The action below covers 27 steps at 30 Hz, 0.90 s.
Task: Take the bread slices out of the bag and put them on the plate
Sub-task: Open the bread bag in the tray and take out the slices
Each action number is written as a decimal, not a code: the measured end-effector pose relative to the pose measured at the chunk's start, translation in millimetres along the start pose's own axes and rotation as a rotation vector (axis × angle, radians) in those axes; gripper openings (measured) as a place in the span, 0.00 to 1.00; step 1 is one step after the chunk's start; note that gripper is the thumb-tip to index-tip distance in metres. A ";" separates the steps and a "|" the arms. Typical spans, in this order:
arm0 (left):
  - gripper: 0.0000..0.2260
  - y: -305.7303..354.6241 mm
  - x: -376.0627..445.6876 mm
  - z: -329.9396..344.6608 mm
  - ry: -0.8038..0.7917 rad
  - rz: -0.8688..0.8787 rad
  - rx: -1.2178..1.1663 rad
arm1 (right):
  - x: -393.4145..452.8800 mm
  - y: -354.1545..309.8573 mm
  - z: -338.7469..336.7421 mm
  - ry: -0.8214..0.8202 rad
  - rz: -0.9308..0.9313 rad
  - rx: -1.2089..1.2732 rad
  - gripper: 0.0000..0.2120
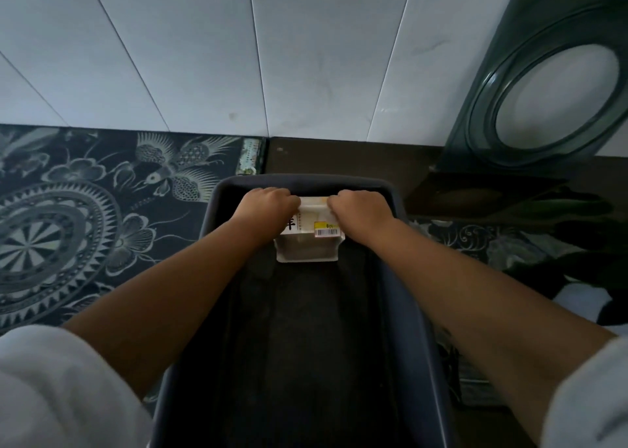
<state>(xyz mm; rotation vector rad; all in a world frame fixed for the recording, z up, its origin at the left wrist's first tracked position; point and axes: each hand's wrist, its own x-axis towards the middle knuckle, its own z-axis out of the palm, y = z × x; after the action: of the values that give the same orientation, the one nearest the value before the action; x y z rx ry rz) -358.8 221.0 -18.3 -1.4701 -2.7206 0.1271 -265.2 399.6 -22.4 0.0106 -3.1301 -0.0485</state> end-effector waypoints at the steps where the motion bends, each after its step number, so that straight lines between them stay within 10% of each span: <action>1: 0.04 0.5 -2.3 -2.1 0.007 0.000 -0.002 | -2.3 -0.1 -1.4 0.018 -0.004 0.012 0.04; 27: 0.14 109.0 -267.6 -26.6 0.023 0.063 -0.193 | -245.8 -132.6 -22.5 0.013 -0.112 0.034 0.04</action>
<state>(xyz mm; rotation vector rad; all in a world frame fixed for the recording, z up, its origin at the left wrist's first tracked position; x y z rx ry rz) -119.3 58.0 -2.5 -1.5936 -2.7354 -0.1532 -18.3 268.1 -6.7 0.1852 -3.1138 0.0042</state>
